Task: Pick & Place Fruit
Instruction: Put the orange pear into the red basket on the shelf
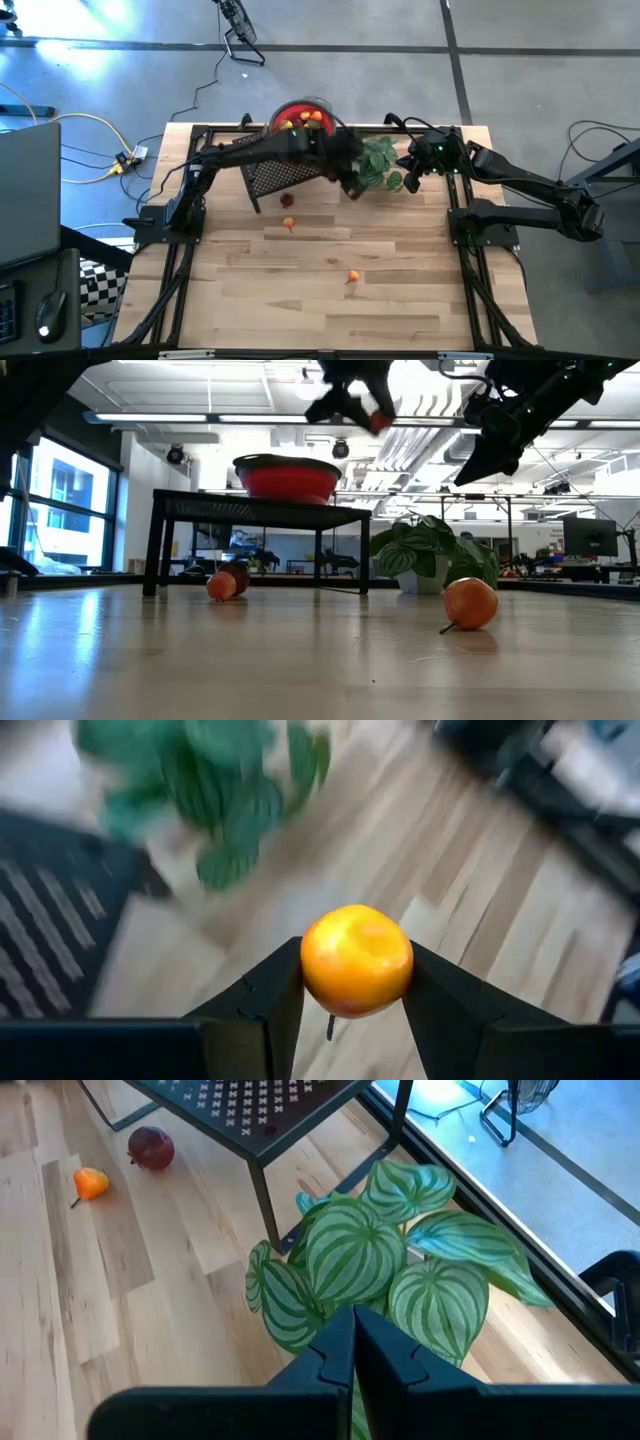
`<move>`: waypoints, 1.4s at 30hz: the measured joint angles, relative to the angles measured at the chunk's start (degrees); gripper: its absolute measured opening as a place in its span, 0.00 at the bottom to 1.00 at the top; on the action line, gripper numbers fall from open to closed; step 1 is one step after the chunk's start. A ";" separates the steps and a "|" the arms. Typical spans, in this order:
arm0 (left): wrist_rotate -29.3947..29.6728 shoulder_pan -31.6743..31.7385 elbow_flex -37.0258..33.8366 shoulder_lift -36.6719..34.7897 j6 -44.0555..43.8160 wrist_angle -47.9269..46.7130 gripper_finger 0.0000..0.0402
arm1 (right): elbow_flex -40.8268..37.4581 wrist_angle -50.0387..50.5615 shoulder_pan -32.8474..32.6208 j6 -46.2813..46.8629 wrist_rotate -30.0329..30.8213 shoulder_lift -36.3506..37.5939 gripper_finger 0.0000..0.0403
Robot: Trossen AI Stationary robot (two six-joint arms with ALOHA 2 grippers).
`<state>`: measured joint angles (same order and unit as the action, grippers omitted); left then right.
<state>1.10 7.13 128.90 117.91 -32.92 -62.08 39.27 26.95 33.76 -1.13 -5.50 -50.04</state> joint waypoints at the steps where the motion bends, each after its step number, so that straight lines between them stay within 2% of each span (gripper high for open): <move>1: 0.14 0.49 1.81 0.00 0.63 -0.03 0.37 | 0.00 -0.26 0.01 0.00 0.02 0.00 0.01; 4: 1.57 1.91 6.28 -0.16 2.84 0.37 0.37 | 0.00 -1.04 0.00 0.00 0.01 0.00 0.01; 6: 2.84 2.92 5.39 -1.66 4.02 2.51 0.37 | 0.00 -1.10 0.02 0.00 0.01 0.00 0.01; 10: 5.92 5.35 5.40 -3.02 4.12 -1.57 0.37 | 0.00 -1.10 -0.01 0.00 0.00 -0.02 0.01; 19: 17.50 10.34 5.34 -3.65 0.59 -16.34 0.37 | 0.00 -2.44 0.02 0.00 0.02 -0.04 0.01; 25: 21.65 12.85 5.32 -3.65 0.10 -16.99 0.37 | 0.02 -2.97 -0.01 0.00 0.00 -0.03 0.01; 33: 24.67 16.40 5.32 -2.87 0.10 -16.98 0.37 | 0.02 -3.00 0.02 0.00 0.01 -0.02 0.01; 42: 24.98 18.84 5.24 0.94 1.17 -17.78 0.37 | 0.02 -3.00 -0.01 -0.08 0.00 -0.02 0.01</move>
<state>26.09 25.97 134.13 118.84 -31.75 -79.86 39.29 23.94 33.76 -1.20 -5.50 -50.06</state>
